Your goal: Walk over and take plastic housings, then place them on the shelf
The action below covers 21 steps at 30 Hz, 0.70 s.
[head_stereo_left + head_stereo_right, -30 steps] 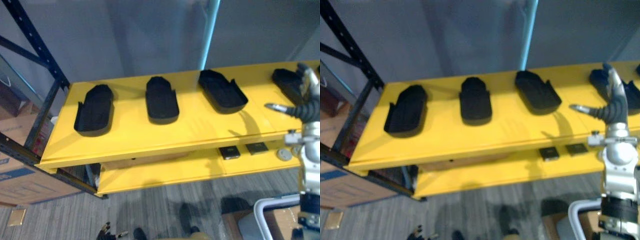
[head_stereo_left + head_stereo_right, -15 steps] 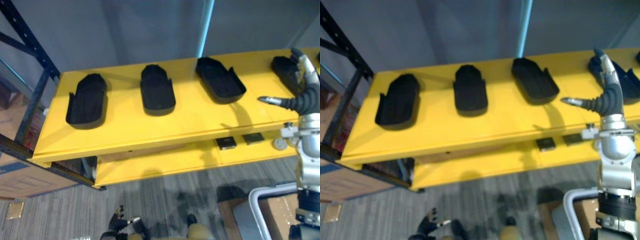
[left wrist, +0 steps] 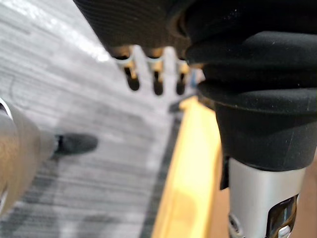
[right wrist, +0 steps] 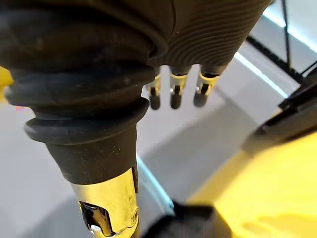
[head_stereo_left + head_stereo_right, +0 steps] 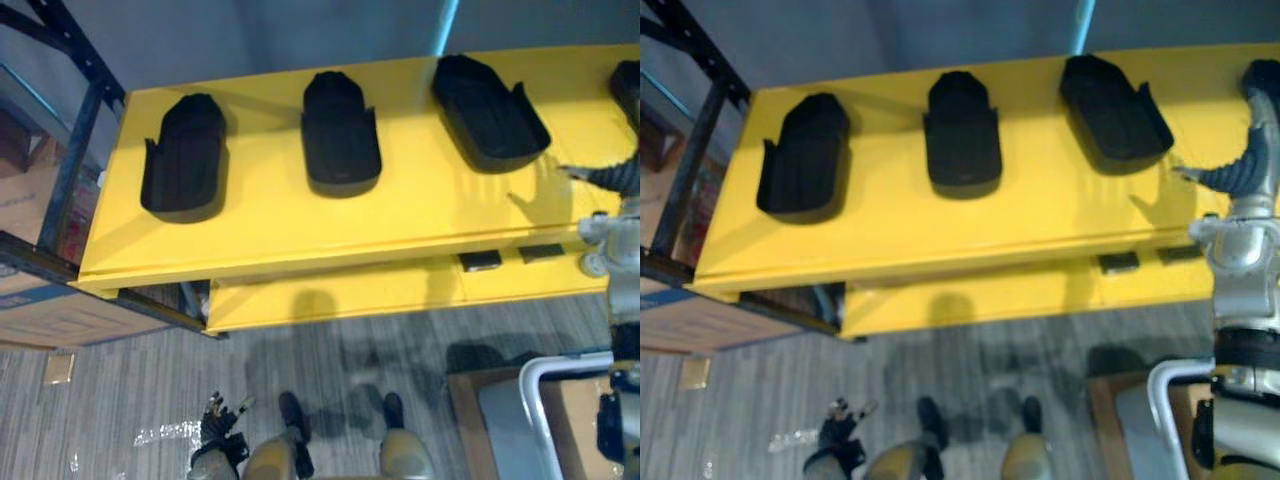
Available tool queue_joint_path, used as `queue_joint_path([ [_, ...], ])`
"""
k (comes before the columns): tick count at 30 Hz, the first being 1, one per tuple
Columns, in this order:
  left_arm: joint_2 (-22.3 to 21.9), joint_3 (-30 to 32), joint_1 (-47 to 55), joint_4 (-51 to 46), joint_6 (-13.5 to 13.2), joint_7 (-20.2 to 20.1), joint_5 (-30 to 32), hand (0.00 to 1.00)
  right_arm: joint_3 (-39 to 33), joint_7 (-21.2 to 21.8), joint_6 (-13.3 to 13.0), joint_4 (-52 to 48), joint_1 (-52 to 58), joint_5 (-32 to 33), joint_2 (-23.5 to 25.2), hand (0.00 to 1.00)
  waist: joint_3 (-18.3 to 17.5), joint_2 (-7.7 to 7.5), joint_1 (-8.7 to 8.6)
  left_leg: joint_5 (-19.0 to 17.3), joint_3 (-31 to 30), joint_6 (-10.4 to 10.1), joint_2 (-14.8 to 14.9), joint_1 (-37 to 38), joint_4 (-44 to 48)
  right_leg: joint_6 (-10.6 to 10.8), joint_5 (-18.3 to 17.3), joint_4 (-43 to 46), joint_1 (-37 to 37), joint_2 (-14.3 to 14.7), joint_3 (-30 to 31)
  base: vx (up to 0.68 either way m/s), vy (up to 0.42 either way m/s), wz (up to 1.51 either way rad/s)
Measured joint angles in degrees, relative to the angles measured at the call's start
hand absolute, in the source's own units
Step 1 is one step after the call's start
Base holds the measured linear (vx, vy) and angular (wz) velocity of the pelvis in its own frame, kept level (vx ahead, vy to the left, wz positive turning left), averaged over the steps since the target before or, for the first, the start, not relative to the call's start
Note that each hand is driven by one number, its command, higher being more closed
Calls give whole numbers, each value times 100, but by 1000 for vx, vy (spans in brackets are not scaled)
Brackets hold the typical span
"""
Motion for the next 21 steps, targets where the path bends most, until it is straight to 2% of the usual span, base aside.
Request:
queue_joint_path([
  [4,8,-76,-35,0,22,-36,54,0,441,318,-225,322,-332,-140,-167,0,60,9,16,32,-49,-15,8,-158,1,0,-11,81,-183,6,-16,-25,9,5],
  [11,20,-228,-85,-171,132,-17,50,0,934,953,-374,424,-407,-151,-407,0,85,-33,46,35,-48,-11,12,-157,3,23,5,103,-195,9,-16,19,1,-1],
  [16,20,-222,-92,-175,138,8,46,0,1205,1399,-394,611,-659,-145,-712,0,116,-45,65,35,-50,-11,22,-156,4,17,2,110,-201,16,-16,0,0,0],
  [21,20,-214,-91,-182,137,3,45,0,1382,1639,-392,858,-823,-150,-822,0,121,-49,86,35,-67,-11,19,-156,3,-17,-29,153,-211,10,-29,0,0,0],
])
